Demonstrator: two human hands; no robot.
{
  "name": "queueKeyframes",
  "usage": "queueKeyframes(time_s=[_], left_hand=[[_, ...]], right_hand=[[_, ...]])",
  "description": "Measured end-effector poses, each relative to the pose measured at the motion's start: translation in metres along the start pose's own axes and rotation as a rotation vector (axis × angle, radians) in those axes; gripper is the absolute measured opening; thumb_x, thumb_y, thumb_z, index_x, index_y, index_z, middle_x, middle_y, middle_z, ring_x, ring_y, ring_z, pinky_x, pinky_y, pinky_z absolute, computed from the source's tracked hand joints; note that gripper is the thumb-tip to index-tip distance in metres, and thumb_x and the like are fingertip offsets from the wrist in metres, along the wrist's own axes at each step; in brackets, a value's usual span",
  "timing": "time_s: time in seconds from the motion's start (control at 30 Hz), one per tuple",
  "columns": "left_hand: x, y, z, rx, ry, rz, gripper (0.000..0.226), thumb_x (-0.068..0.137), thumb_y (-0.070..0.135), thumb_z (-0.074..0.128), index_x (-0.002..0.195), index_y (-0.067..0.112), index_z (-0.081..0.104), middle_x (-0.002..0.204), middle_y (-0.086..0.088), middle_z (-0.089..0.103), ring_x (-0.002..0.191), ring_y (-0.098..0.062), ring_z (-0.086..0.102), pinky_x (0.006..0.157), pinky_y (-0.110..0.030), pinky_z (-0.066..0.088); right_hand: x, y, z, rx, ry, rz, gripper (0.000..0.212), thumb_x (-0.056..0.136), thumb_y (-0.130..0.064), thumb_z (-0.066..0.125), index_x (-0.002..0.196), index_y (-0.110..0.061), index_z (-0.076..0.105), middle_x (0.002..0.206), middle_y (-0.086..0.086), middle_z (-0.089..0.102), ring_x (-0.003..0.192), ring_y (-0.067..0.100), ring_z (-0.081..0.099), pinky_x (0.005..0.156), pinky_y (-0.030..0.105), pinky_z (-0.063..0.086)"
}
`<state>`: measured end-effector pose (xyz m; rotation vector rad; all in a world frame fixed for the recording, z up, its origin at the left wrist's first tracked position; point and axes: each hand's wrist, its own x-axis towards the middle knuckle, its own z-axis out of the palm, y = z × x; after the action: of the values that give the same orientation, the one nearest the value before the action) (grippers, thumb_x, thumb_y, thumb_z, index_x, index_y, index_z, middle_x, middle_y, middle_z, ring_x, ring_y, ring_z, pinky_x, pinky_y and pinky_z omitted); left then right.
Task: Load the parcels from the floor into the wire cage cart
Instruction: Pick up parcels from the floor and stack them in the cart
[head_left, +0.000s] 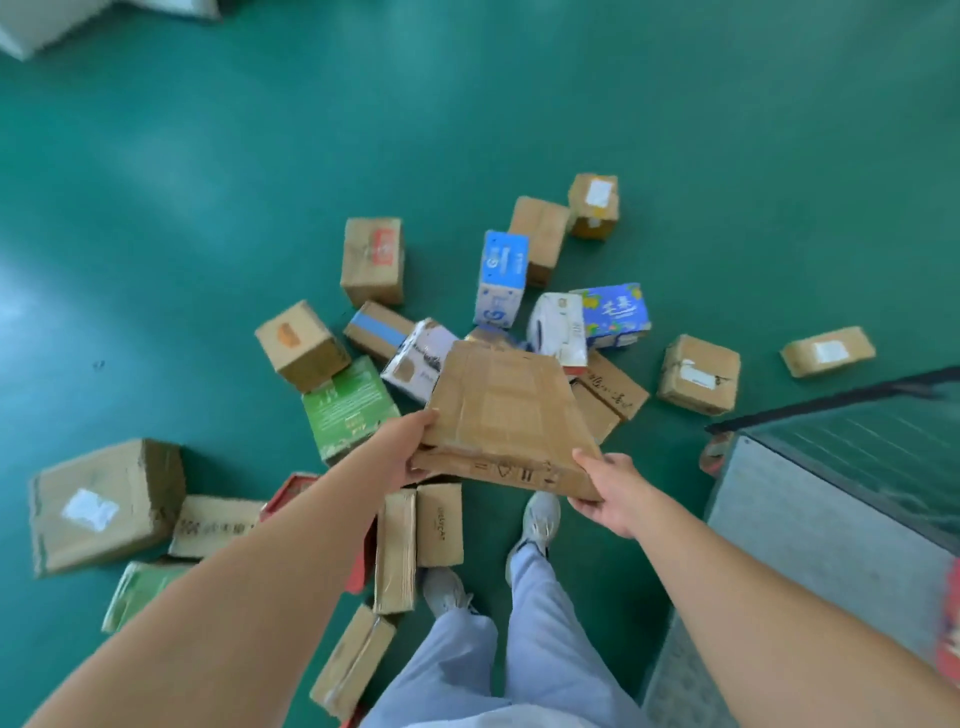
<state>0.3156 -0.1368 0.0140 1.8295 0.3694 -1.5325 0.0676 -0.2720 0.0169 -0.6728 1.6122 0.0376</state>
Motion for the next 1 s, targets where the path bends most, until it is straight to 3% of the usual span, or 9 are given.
queueKeyframes(time_s=[0.1,0.23,0.37,0.47,0.6,0.7,0.87,0.93,1.0], left_hand=[[-0.03,0.013,0.058,0.131,-0.116,0.059,0.035,0.099,0.034,0.066,0.122,0.008,0.062,0.104,-0.011,0.078,0.086,-0.03,0.076,0.066,-0.039,0.062],[-0.071,0.005,0.145,0.36,-0.225,0.079,0.023,0.101,0.021,0.06,0.118,0.006,0.06,0.1,-0.013,0.075,0.086,-0.03,0.073,0.068,-0.041,0.06],[-0.103,-0.03,0.242,0.461,-0.391,0.066,0.03,0.098,0.015,0.063,0.126,0.007,0.058,0.118,-0.015,0.073,0.111,-0.032,0.07,0.098,-0.049,0.056],[-0.143,-0.076,0.321,0.561,-0.476,0.104,0.023,0.1,0.01,0.06,0.122,0.008,0.057,0.12,-0.012,0.069,0.115,-0.029,0.065,0.099,-0.044,0.054],[-0.183,-0.135,0.402,0.696,-0.587,0.141,0.03,0.098,0.012,0.063,0.128,0.016,0.056,0.118,-0.006,0.071,0.106,-0.023,0.068,0.075,-0.034,0.054],[-0.215,-0.176,0.456,0.81,-0.633,0.2,0.051,0.091,0.019,0.072,0.136,0.016,0.05,0.124,-0.009,0.07,0.111,-0.027,0.068,0.081,-0.038,0.056],[-0.279,-0.222,0.544,0.784,-0.747,0.273,0.094,0.087,0.032,0.077,0.157,0.04,0.014,0.121,-0.011,0.069,0.103,-0.026,0.071,0.083,-0.04,0.057],[-0.303,-0.238,0.58,0.765,-0.777,0.276,0.096,0.089,0.033,0.075,0.158,0.041,0.009,0.119,-0.015,0.069,0.105,-0.027,0.071,0.084,-0.041,0.057],[-0.332,-0.255,0.613,0.806,-0.833,0.282,0.091,0.092,0.036,0.074,0.158,0.038,0.011,0.12,-0.018,0.068,0.107,-0.028,0.07,0.09,-0.043,0.059]], right_hand=[[-0.035,0.009,-0.067,0.114,0.028,-0.036,0.04,0.099,-0.026,0.067,0.13,-0.016,0.044,0.119,0.016,0.061,0.105,0.03,0.065,0.084,0.042,0.061],[-0.057,0.042,-0.156,0.433,0.136,-0.045,0.047,0.092,-0.03,0.075,0.13,-0.017,0.051,0.12,0.018,0.064,0.106,0.032,0.066,0.067,0.037,0.06],[-0.06,0.094,-0.236,0.931,0.352,-0.034,0.087,0.06,-0.04,0.096,0.132,-0.02,0.052,0.124,0.016,0.063,0.104,0.035,0.067,0.061,0.041,0.061],[-0.067,0.139,-0.285,1.155,0.377,-0.058,0.108,0.043,-0.044,0.101,0.134,-0.023,0.047,0.126,0.012,0.063,0.105,0.035,0.067,0.07,0.047,0.062],[-0.091,0.176,-0.321,1.287,0.381,-0.126,0.095,0.057,-0.025,0.099,0.134,-0.021,0.044,0.126,0.017,0.062,0.105,0.04,0.067,0.074,0.057,0.061],[-0.097,0.224,-0.382,1.37,0.406,-0.186,0.102,0.049,-0.027,0.1,0.136,-0.021,0.047,0.126,0.015,0.065,0.104,0.035,0.07,0.07,0.051,0.062],[-0.192,0.274,-0.482,1.447,0.438,-0.238,0.049,0.088,-0.021,0.08,0.131,-0.015,0.059,0.115,0.01,0.073,0.096,0.024,0.071,0.07,0.038,0.06],[-0.214,0.304,-0.52,1.443,0.474,-0.268,0.045,0.091,-0.023,0.077,0.131,-0.012,0.061,0.115,0.01,0.074,0.1,0.024,0.071,0.081,0.04,0.06],[-0.233,0.329,-0.552,1.453,0.502,-0.29,0.05,0.088,-0.025,0.079,0.132,-0.012,0.063,0.112,0.009,0.075,0.094,0.023,0.072,0.065,0.034,0.062]])
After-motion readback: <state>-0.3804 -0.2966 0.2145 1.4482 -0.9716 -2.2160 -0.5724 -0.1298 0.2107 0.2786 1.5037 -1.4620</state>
